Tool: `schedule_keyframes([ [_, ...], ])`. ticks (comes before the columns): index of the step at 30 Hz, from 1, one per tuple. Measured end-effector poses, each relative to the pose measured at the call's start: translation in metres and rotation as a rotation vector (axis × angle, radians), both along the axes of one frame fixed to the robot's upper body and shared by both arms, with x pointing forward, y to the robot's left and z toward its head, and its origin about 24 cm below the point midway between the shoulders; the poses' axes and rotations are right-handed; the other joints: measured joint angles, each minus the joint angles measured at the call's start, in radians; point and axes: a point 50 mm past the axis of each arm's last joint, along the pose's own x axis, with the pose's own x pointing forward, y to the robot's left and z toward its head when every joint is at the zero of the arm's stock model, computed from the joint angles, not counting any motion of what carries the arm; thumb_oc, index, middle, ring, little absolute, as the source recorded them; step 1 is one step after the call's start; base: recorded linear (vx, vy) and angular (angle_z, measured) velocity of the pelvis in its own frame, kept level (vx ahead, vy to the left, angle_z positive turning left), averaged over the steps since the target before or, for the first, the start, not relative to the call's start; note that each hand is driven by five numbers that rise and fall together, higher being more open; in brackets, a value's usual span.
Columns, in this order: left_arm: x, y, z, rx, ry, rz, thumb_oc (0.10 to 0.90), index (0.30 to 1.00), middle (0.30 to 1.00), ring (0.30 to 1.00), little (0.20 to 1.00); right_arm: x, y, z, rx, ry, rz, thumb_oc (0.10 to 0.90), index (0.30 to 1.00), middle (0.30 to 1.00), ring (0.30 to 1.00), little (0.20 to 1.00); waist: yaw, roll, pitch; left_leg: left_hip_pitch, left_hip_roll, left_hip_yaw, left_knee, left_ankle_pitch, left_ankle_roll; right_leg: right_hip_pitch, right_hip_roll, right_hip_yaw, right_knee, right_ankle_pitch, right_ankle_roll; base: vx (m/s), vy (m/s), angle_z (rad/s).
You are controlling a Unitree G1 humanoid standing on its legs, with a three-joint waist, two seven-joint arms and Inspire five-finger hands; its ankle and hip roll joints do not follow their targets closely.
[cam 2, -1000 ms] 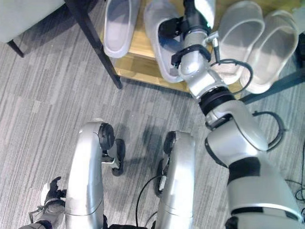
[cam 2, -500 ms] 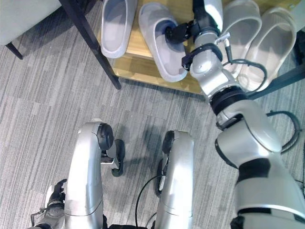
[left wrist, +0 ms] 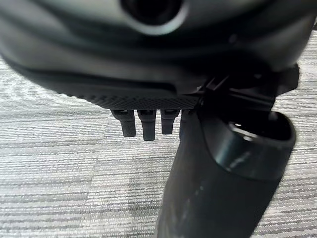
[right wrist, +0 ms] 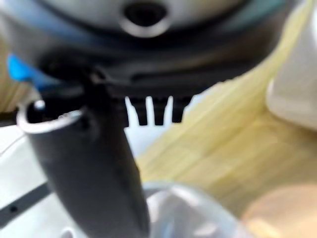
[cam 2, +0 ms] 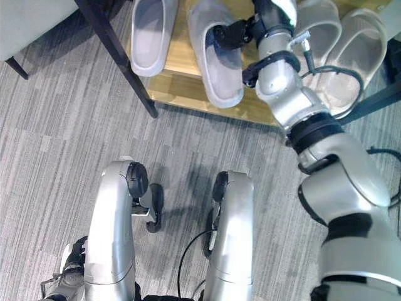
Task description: Arrange the slippers neatly on the shoe rack.
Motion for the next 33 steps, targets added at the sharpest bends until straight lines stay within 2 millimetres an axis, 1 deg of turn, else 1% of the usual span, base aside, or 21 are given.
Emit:
schedule_keyframes([
  [3, 0.0, 0.0, 0.0, -0.001, -0.001, -0.002, 0.8, 0.9, 0.9, 0.9, 0.9, -0.002, -0.004, -0.005, 0.004, -0.001, 0.004, 0.8, 0.9, 0.9, 0.9, 0.9, -0.002, 0.0, 0.0, 0.0, 0.0, 0.0, 0.0, 0.0, 0.0, 0.0, 0.0, 0.0, 0.0, 0.0, 0.0, 0.0, 0.0, 0.0],
  [8, 0.002, -0.002, 0.0, -0.01, -0.008, -0.01, 0.8, 0.9, 0.9, 0.9, 0.9, -0.001, -0.007, -0.013, 0.001, 0.021, -0.01, 0.8, 0.9, 0.9, 0.9, 0.9, -0.005, 0.0, 0.0, 0.0, 0.0, 0.0, 0.001, 0.0, 0.0, -0.001, 0.001, 0.0, 0.001, 0.0, 0.0, 0.0, 0.0, 0.0],
  [15, 0.003, -0.004, 0.0, -0.019, -0.003, -0.04, 0.8, 0.9, 0.9, 0.9, 0.9, -0.001, -0.006, -0.018, -0.005, 0.04, 0.007, 0.8, 0.9, 0.9, 0.9, 0.9, -0.007, -0.001, 0.0, 0.0, 0.0, 0.0, 0.001, 0.0, 0.0, 0.0, 0.001, 0.0, 0.001, 0.0, 0.0, 0.0, 0.0, 0.0],
  [20, 0.001, -0.004, -0.001, -0.01, 0.007, -0.057, 0.8, 0.9, 0.9, 0.9, 0.9, -0.001, -0.008, -0.025, 0.014, 0.061, 0.02, 0.8, 0.9, 0.9, 0.9, 0.9, -0.007, -0.001, 0.001, 0.0, 0.0, 0.0, 0.001, 0.0, 0.0, 0.0, 0.001, 0.0, 0.001, 0.0, 0.0, 0.0, 0.0, 0.0],
  [24, -0.001, -0.004, -0.001, -0.01, 0.014, -0.057, 0.8, 0.9, 0.9, 0.9, 0.9, -0.006, -0.006, -0.032, 0.024, 0.065, 0.067, 0.8, 0.9, 0.9, 0.9, 0.9, -0.011, -0.002, 0.001, 0.0, 0.0, 0.0, 0.001, 0.0, 0.0, 0.0, 0.001, 0.0, 0.001, 0.0, 0.001, 0.0, 0.0, 0.0],
  [27, -0.002, -0.004, -0.002, -0.003, 0.021, -0.073, 0.8, 0.9, 0.9, 0.9, 0.9, -0.014, -0.01, -0.041, 0.035, 0.061, 0.099, 0.8, 0.9, 0.9, 0.9, 0.9, -0.012, -0.004, 0.002, 0.0, 0.0, 0.0, 0.001, 0.0, 0.0, 0.0, 0.001, 0.001, 0.002, -0.001, 0.001, 0.0, 0.0, 0.0],
  [30, -0.002, -0.005, -0.002, 0.004, 0.025, -0.088, 0.8, 0.9, 0.9, 0.9, 0.9, -0.013, -0.011, -0.048, 0.036, 0.079, 0.097, 0.8, 0.9, 0.9, 0.9, 0.9, -0.024, -0.005, 0.002, 0.0, 0.0, 0.001, 0.001, 0.0, 0.0, 0.0, 0.001, 0.001, 0.002, -0.001, 0.001, 0.0, 0.0, 0.0],
  [33, -0.002, -0.005, -0.002, 0.003, 0.022, -0.09, 0.8, 0.9, 0.9, 0.9, 0.9, -0.015, -0.014, -0.049, 0.057, 0.074, 0.098, 0.8, 0.9, 0.9, 0.9, 0.9, -0.029, -0.005, 0.002, 0.001, 0.0, 0.0, 0.001, 0.0, 0.0, 0.0, 0.001, 0.001, 0.002, -0.001, 0.001, 0.0, 0.0, 0.0],
])
